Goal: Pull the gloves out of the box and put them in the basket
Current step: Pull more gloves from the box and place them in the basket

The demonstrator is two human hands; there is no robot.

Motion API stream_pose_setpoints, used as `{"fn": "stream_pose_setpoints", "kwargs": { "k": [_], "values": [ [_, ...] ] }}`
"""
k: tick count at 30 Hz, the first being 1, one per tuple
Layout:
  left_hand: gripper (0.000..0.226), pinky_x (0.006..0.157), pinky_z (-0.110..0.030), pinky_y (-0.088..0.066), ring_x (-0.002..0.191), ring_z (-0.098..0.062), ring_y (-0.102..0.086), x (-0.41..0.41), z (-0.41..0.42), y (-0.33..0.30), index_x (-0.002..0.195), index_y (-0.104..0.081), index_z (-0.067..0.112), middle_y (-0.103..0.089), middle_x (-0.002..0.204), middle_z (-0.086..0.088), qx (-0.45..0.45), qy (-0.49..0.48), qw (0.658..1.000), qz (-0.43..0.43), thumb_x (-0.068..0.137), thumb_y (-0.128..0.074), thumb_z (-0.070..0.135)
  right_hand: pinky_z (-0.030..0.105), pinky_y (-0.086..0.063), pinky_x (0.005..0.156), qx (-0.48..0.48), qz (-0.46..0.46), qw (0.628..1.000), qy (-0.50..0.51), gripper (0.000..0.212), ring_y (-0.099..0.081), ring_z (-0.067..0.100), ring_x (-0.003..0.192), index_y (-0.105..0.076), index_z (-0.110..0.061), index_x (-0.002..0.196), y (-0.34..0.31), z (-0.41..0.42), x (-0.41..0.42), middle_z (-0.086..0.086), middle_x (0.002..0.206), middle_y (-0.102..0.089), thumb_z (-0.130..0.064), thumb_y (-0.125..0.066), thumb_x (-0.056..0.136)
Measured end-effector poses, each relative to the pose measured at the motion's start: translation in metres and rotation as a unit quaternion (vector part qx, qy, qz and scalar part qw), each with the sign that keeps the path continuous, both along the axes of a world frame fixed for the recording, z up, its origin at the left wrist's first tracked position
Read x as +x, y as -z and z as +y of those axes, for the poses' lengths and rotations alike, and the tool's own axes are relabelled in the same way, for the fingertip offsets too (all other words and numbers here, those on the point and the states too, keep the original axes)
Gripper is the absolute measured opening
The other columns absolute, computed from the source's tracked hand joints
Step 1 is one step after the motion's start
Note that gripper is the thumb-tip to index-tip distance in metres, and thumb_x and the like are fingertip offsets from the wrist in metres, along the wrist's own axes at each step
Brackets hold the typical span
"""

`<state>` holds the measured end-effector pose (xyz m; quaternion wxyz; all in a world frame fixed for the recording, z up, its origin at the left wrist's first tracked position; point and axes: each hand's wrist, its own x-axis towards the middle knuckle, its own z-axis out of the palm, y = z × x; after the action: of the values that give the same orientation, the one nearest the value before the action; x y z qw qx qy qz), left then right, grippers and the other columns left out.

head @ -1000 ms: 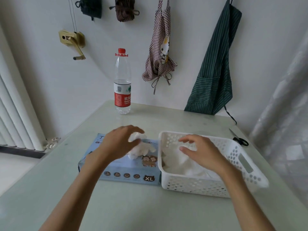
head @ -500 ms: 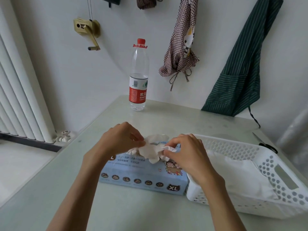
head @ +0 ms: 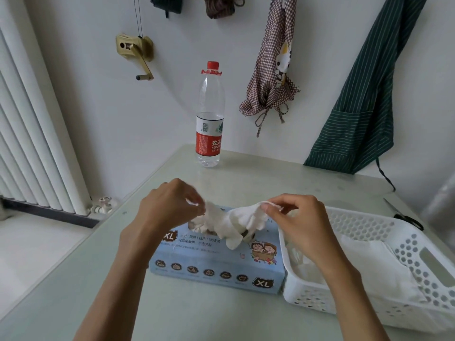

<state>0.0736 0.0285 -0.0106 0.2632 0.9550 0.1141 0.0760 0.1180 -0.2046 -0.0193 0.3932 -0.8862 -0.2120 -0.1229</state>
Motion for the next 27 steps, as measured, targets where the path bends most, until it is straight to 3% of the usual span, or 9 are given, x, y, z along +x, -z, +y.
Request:
{"fn": "stream_pose_setpoints", "kwargs": {
  "k": [2, 5, 8, 10, 12, 16, 19, 23, 27],
  "values": [
    [0.039, 0.09, -0.03, -0.048, 0.103, -0.004, -0.055, -0.002, -0.006, -0.006, 0.114, -0.058, 0.034, -0.056, 0.118, 0.019, -0.036, 0.063, 0.996, -0.054, 0.078, -0.068, 0.046, 0.008, -0.045, 0.062, 0.05, 0.02, 0.998, -0.032, 0.009, -0.062, -0.003, 0.069, -0.075, -0.027, 0.086, -0.003, 0.004, -0.002, -0.016, 0.073, -0.07, -0.032, -0.067, 0.085],
    [0.058, 0.088, -0.026, -0.049, 0.101, 0.004, -0.055, -0.006, -0.025, -0.015, 0.119, -0.053, 0.04, -0.055, 0.115, 0.026, -0.069, 0.154, 0.984, -0.062, 0.066, -0.068, 0.058, 0.01, -0.048, 0.064, 0.163, 0.035, 0.983, -0.077, 0.006, -0.065, -0.001, 0.065, -0.075, -0.023, 0.08, -0.01, 0.015, -0.011, -0.013, 0.069, -0.071, -0.026, -0.071, 0.083],
    [0.021, 0.079, -0.032, -0.056, 0.08, 0.006, -0.064, -0.002, -0.032, -0.011, 0.093, -0.067, 0.037, -0.069, 0.088, 0.02, -0.059, 0.158, 0.98, -0.106, 0.074, -0.073, 0.042, 0.013, -0.051, 0.075, 0.194, 0.085, 0.967, -0.143, 0.012, -0.068, 0.001, 0.081, -0.074, -0.023, 0.095, -0.014, 0.026, -0.016, -0.01, 0.083, -0.074, -0.026, -0.068, 0.085],
    [0.006, 0.077, -0.034, -0.057, 0.075, 0.005, -0.065, -0.001, -0.024, -0.009, 0.081, -0.068, 0.035, -0.069, 0.078, 0.02, -0.039, 0.115, 0.985, -0.121, 0.078, -0.074, 0.035, 0.01, -0.048, 0.077, 0.164, 0.086, 0.973, -0.134, 0.025, -0.066, -0.002, 0.088, -0.067, -0.028, 0.111, -0.013, 0.023, -0.011, -0.013, 0.091, -0.073, -0.028, -0.067, 0.086],
    [0.006, 0.078, -0.034, -0.056, 0.076, 0.002, -0.065, -0.004, -0.012, -0.008, 0.08, -0.069, 0.034, -0.068, 0.078, 0.02, -0.021, 0.076, 0.993, -0.09, 0.078, -0.074, 0.035, 0.007, -0.044, 0.073, 0.073, 0.085, 0.988, -0.106, 0.034, -0.061, -0.006, 0.093, -0.059, -0.034, 0.116, -0.01, 0.016, -0.006, -0.019, 0.098, -0.068, -0.036, -0.069, 0.083],
    [0.012, 0.081, -0.039, -0.056, 0.078, -0.007, -0.066, -0.004, 0.008, -0.002, 0.078, -0.072, 0.028, -0.069, 0.078, 0.016, 0.0, 0.039, 0.999, 0.022, 0.073, -0.077, 0.037, 0.021, -0.04, 0.084, -0.078, 0.093, 0.99, -0.078, 0.055, -0.048, -0.002, 0.103, -0.053, -0.041, 0.122, 0.004, 0.02, -0.008, -0.025, 0.109, -0.056, -0.057, -0.07, 0.072],
    [0.014, 0.082, -0.04, -0.055, 0.08, -0.013, -0.066, -0.005, 0.012, -0.001, 0.08, -0.073, 0.027, -0.071, 0.08, 0.01, 0.002, 0.022, 0.998, 0.067, 0.073, -0.078, 0.038, 0.027, -0.038, 0.094, -0.099, 0.06, 0.991, -0.065, 0.06, -0.045, 0.005, 0.109, -0.049, -0.037, 0.134, 0.01, 0.029, -0.008, -0.02, 0.115, -0.056, -0.054, -0.067, 0.078],
    [0.025, 0.082, -0.036, -0.054, 0.082, -0.016, -0.066, -0.008, 0.018, -0.001, 0.09, -0.073, 0.026, -0.073, 0.086, 0.005, 0.015, -0.006, 0.992, 0.128, 0.071, -0.078, 0.042, 0.031, -0.039, 0.101, -0.096, 0.113, 0.985, -0.083, 0.084, -0.044, 0.007, 0.117, -0.031, -0.039, 0.144, 0.014, 0.027, -0.004, -0.021, 0.124, -0.052, -0.054, -0.073, 0.073],
    [0.03, 0.087, -0.042, -0.053, 0.086, -0.019, -0.066, -0.007, 0.017, -0.002, 0.097, -0.073, 0.023, -0.072, 0.092, 0.003, -0.023, -0.015, 0.996, 0.084, 0.071, -0.079, 0.038, 0.028, -0.042, 0.096, -0.073, 0.132, 0.983, -0.1, 0.076, -0.046, 0.002, 0.111, -0.036, -0.044, 0.136, 0.01, 0.026, -0.006, -0.021, 0.123, -0.048, -0.058, -0.072, 0.07]
  ]
}}
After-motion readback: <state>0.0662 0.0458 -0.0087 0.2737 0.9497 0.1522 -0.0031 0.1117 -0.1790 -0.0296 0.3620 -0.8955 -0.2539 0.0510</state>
